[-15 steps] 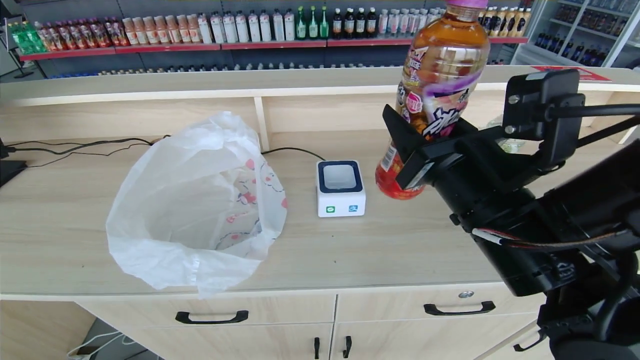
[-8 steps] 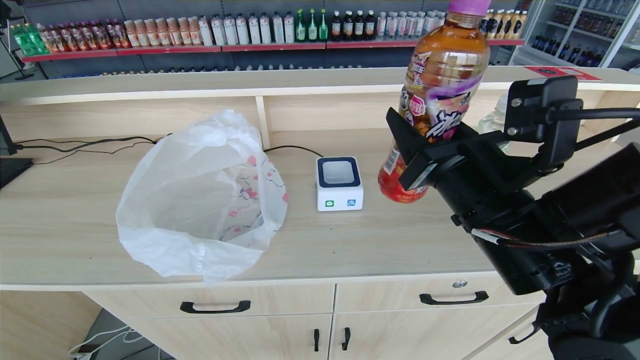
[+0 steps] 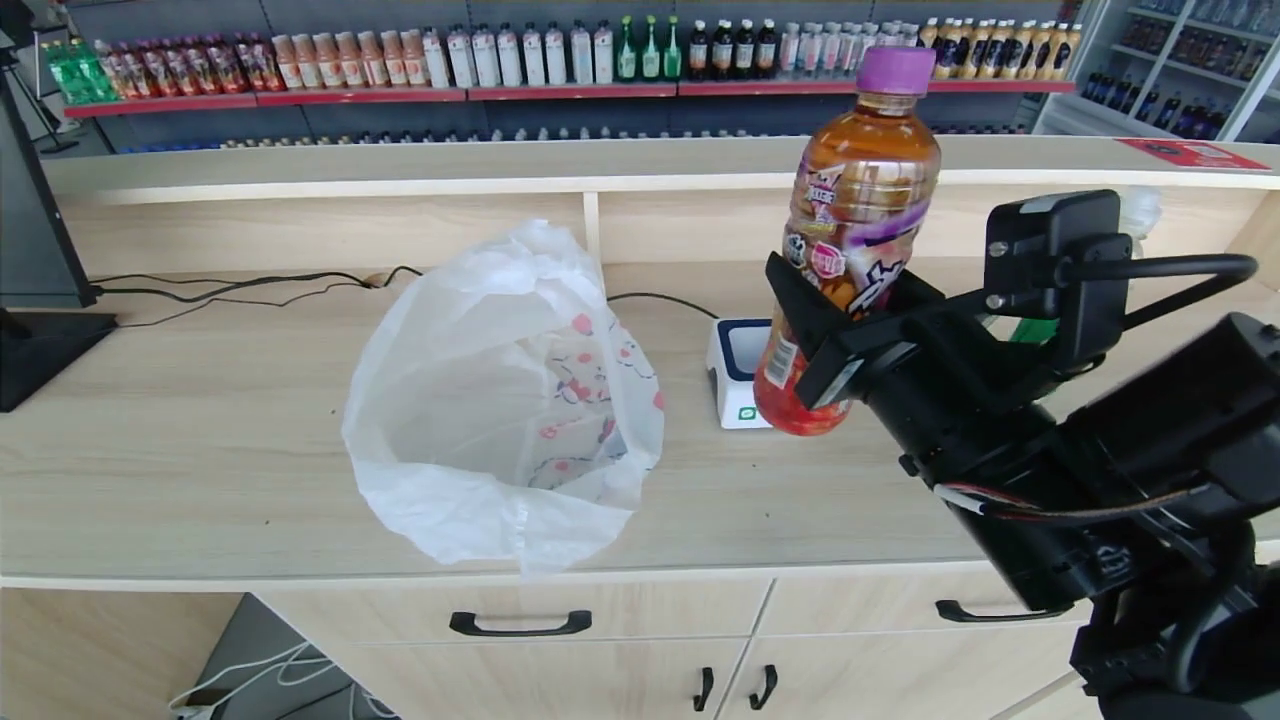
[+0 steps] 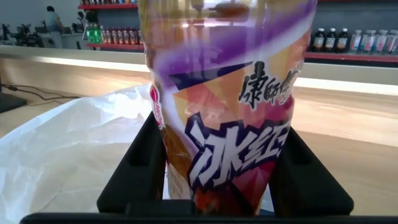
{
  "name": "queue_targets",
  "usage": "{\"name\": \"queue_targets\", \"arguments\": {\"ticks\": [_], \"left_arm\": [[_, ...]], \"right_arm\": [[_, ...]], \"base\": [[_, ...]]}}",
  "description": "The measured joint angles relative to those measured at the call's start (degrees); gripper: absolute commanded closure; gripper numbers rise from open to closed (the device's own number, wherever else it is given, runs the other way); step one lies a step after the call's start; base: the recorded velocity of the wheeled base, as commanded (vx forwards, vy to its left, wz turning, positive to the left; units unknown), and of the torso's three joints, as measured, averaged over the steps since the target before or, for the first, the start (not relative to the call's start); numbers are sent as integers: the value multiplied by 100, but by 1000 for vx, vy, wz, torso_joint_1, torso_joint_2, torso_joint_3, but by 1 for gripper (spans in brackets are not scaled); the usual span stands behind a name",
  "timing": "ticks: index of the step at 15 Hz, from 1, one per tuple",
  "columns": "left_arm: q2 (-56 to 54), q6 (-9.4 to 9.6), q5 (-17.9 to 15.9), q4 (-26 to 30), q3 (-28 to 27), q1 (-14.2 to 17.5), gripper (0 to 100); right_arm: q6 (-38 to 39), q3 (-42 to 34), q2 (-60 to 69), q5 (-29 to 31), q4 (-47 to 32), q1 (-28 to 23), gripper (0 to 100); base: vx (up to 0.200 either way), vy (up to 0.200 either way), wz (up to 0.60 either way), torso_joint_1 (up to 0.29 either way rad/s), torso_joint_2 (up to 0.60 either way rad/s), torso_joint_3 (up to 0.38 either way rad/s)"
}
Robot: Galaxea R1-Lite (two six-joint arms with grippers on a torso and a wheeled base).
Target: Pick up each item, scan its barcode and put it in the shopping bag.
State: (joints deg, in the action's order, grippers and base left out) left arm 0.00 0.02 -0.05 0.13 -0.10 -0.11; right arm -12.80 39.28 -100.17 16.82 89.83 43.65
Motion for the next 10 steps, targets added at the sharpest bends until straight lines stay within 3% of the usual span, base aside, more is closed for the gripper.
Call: {"name": "queue_targets", "arguments": {"ticks": [3, 10], "left_arm": [[0, -2, -6, -2, 0, 9, 0], [0, -2, -5, -2, 0, 11, 0]], "right_arm": [[22, -12, -55, 20, 38, -171, 100], [-24, 188, -361, -802, 5, -606, 100]], "base": [[0, 0, 0, 0, 0, 0], [0, 0, 0, 0, 0, 0]]}}
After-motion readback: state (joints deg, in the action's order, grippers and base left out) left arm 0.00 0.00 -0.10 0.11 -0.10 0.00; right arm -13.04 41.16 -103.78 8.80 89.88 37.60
